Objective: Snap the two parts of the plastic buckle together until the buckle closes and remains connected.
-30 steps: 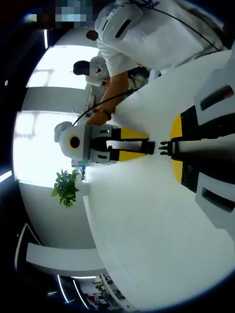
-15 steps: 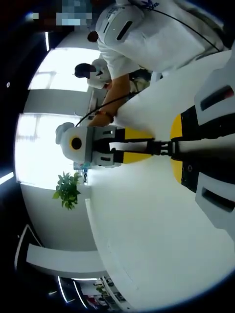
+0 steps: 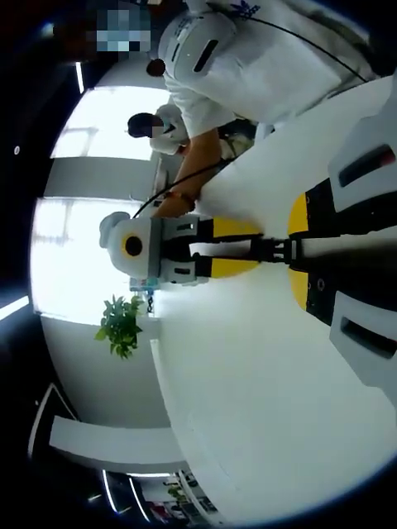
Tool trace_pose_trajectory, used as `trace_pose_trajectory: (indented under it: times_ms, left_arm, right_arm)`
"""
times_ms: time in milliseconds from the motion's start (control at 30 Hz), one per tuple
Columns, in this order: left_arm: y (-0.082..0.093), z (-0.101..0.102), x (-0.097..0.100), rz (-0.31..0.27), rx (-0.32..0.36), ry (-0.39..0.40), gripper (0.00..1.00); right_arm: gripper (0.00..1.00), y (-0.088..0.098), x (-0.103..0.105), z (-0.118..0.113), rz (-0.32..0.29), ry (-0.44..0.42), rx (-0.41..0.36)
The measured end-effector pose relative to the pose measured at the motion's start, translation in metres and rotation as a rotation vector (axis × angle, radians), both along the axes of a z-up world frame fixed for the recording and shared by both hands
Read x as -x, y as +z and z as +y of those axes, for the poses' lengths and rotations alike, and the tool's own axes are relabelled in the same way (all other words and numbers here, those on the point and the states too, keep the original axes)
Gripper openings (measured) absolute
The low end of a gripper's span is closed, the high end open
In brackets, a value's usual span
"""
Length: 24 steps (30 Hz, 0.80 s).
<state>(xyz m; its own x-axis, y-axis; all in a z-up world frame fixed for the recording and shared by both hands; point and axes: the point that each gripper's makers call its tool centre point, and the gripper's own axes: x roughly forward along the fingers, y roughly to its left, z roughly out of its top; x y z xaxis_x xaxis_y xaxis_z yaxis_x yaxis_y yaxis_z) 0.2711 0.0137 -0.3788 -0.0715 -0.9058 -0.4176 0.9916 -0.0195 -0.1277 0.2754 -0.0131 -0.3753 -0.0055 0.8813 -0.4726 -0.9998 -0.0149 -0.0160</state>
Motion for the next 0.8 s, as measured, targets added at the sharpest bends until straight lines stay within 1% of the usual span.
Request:
trace_pose_trajectory:
  times_ms: [100, 200, 267, 300, 333, 367, 433, 500, 633, 700, 800]
  left_arm:
    - [-0.001, -0.004, 0.007, -0.016, 0.007, -0.017, 0.10]
    - [-0.001, -0.003, 0.008, -0.021, 0.007, -0.020, 0.10]
    - [0.000, -0.003, 0.006, -0.012, 0.009, -0.021, 0.10]
    - [0.000, -0.006, 0.011, 0.013, 0.023, -0.038, 0.10]
    - [0.000, -0.004, 0.011, 0.015, 0.016, -0.045, 0.10]
    - [0.001, -0.004, 0.011, 0.015, 0.018, -0.046, 0.10]
    - [0.001, -0.005, 0.014, 0.007, 0.012, -0.045, 0.10]
    - [0.002, -0.003, 0.010, 0.004, 0.010, -0.045, 0.09]
    - [0.002, -0.002, 0.009, 0.021, 0.014, -0.044, 0.09]
    - [0.002, -0.003, 0.013, 0.003, 0.012, -0.051, 0.08]
    - [0.003, 0.000, 0.006, 0.007, 0.011, -0.050, 0.07]
  right_arm:
    - [0.11, 0.000, 0.001, 0.001, 0.003, 0.012, -0.007]
    - [0.11, 0.001, 0.002, 0.002, -0.003, 0.016, -0.006]
    - [0.11, 0.001, 0.003, 0.002, -0.002, 0.020, -0.011]
    - [0.11, 0.001, 0.005, 0.006, 0.015, 0.025, -0.030]
    - [0.11, 0.001, 0.011, 0.007, 0.025, 0.052, -0.028]
    - [0.11, 0.001, 0.009, 0.006, 0.015, 0.042, -0.028]
    - [0.11, 0.002, 0.009, 0.005, 0.036, 0.031, -0.025]
    - [0.11, 0.002, 0.010, 0.004, 0.023, 0.040, -0.023]
    - [0.10, 0.002, 0.015, 0.004, 0.021, 0.047, -0.027]
    - [0.10, 0.003, 0.015, 0.003, 0.021, 0.051, -0.027]
    - [0.10, 0.003, 0.014, 0.003, 0.046, 0.042, -0.031]
